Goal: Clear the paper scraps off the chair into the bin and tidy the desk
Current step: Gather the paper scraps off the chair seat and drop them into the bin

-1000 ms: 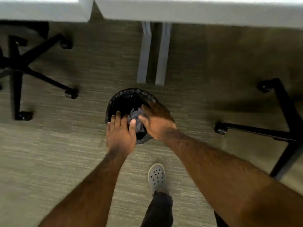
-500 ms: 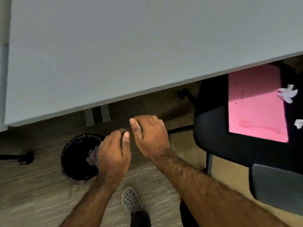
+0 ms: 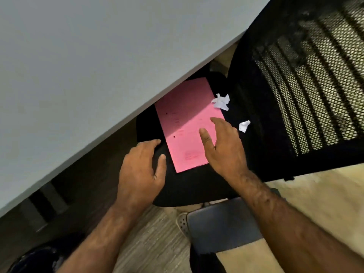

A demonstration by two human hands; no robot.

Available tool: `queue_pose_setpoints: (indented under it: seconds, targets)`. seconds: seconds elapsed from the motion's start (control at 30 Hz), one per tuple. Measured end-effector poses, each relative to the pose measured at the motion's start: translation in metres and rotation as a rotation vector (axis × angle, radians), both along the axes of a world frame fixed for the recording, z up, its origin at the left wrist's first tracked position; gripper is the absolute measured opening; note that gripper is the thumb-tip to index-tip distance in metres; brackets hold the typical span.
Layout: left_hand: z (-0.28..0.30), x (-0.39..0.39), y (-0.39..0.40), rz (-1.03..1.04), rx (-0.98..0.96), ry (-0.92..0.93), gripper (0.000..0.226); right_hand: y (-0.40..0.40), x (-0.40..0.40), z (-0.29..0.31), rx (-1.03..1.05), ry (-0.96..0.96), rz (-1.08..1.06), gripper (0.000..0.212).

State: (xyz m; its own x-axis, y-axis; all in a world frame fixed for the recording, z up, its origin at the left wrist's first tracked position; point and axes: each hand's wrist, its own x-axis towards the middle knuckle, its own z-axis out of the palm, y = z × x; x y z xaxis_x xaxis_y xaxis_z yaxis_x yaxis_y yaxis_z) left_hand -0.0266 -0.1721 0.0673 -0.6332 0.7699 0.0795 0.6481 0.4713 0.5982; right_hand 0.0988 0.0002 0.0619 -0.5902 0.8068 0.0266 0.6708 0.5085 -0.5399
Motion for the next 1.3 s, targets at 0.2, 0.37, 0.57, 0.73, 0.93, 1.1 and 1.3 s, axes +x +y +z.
queue_pose_setpoints:
  seconds: [0.2, 0.37, 0.57, 0.73, 0.93, 1.1, 1.3]
  targets:
    - [-0.048, 0.009, 0.116, -0.235, -0.186, 0.040, 0.065, 0.093, 0.026, -0.055, -0.114, -0.278, -0.176, 0.069]
    - [-0.098, 0.008, 0.220, -0.402, -0.303, 0.143, 0.076, 0.141, 0.022, -0.115, -0.126, -0.463, -0.246, 0.064]
    - [-0.151, -0.010, 0.337, -0.469, -0.349, 0.312, 0.072, 0.159, 0.023, -0.165, 0.047, -0.338, -0.289, 0.056]
    - [-0.175, -0.008, 0.349, -0.522, -0.268, 0.458, 0.046, 0.170, 0.017, -0.176, 0.053, -0.083, -0.290, 0.043]
    - [-0.180, -0.007, 0.336, -0.500, 0.052, 0.408, 0.046, 0.167, -0.006, -0.177, 0.262, 0.062, -0.318, 0.025]
    - [-0.162, -0.018, 0.305, -0.150, 0.192, 0.229, 0.046, 0.158, -0.021, -0.155, 0.220, 0.234, -0.287, 0.021]
    - [-0.130, -0.033, 0.216, 0.195, 0.325, -0.094, 0.055, 0.105, -0.059, -0.120, 0.208, 0.381, 0.009, 0.025]
